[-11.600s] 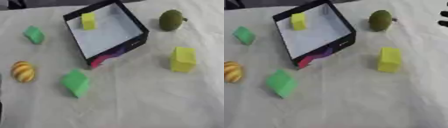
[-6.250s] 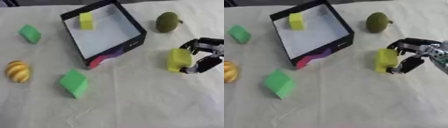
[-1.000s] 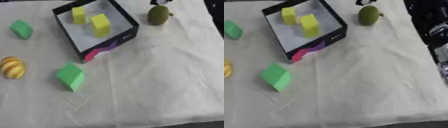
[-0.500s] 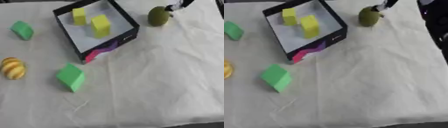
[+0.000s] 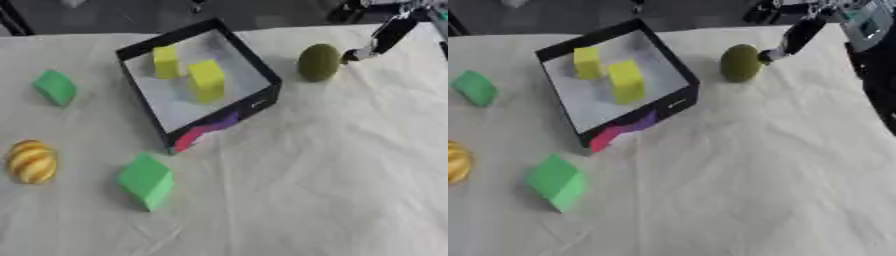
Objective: Pick up objects on the table and place them in the box.
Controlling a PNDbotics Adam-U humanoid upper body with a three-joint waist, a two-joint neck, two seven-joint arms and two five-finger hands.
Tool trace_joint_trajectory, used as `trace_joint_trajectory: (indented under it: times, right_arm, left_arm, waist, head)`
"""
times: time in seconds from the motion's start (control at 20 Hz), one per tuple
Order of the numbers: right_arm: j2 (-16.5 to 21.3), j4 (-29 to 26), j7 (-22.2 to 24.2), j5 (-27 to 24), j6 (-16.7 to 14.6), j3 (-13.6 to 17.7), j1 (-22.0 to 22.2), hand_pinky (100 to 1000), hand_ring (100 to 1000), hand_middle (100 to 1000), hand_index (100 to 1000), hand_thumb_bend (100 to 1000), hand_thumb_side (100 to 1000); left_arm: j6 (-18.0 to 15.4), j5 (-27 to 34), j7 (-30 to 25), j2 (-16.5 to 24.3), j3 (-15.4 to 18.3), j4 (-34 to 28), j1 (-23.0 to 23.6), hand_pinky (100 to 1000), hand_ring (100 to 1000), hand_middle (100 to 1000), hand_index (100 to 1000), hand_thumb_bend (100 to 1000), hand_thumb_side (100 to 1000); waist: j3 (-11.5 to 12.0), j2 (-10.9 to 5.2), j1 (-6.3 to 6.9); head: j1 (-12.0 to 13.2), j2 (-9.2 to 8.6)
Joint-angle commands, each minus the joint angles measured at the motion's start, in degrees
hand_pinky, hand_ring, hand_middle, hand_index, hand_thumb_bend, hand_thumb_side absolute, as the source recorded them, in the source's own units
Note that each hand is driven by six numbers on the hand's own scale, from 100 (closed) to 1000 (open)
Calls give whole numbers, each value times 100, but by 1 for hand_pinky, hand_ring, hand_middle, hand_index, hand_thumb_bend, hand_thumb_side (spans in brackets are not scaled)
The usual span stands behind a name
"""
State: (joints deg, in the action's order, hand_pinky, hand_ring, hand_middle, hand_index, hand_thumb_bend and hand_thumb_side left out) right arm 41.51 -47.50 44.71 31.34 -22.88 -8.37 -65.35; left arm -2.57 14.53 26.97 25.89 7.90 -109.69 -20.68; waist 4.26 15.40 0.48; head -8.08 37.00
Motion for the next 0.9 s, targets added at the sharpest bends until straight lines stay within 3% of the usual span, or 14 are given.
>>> trace_joint_trajectory:
  times: [0.05, 0.9]
  right_arm:
    - [199, 29, 73, 120, -193, 91, -64, 889, 926, 887, 927, 392, 194]
    - [22, 214, 23, 215, -116, 151, 64, 880, 916, 883, 927, 351, 242]
  left_arm:
    - [23, -21, -17, 198, 11, -83, -70, 698, 620, 670, 708, 335, 556]
    - [42, 17, -44, 156, -25, -114, -153, 700, 621, 670, 704, 319, 568]
  waist:
    - [12, -14, 8]
    - [137, 220, 17]
  head:
    - [11, -130]
    - [-63, -80]
